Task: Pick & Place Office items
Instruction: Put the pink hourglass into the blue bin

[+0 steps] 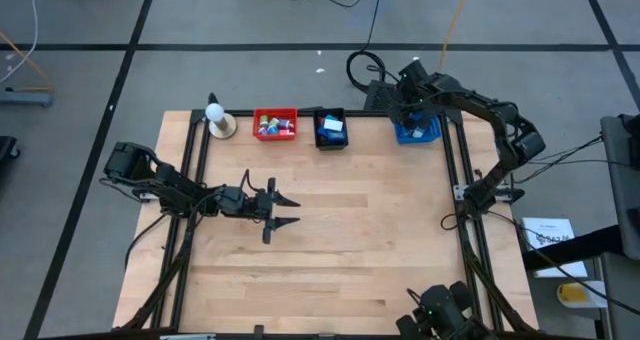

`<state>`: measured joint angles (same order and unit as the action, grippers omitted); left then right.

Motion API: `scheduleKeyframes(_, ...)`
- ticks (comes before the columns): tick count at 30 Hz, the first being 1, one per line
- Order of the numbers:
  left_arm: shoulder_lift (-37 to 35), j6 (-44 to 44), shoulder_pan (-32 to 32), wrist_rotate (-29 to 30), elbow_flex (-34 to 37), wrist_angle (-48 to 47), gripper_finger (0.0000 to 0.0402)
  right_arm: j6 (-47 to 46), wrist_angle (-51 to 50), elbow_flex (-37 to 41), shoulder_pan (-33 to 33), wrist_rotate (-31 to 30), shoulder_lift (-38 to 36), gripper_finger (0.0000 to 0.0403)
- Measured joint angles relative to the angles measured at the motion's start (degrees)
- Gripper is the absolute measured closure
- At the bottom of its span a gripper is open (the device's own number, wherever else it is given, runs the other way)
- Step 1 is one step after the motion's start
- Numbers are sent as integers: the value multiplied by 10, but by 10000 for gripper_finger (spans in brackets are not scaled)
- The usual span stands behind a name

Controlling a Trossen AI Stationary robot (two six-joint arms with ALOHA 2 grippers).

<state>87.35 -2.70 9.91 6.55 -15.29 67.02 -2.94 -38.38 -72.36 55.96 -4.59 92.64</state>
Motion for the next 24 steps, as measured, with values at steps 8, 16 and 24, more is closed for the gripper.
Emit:
scheduleKeyframes(8, 0, 0, 0, 0, 0, 0, 206, 3, 0, 0, 0, 1, 22, 213)
scheduleKeyframes(16, 0, -2, 0, 0, 0, 0, 206, -3, -11, 0, -1, 1, 23, 205)
scheduleKeyframes(24, 0, -2, 0, 0, 0, 0, 206, -4, -9, 0, -1, 2, 23, 208)
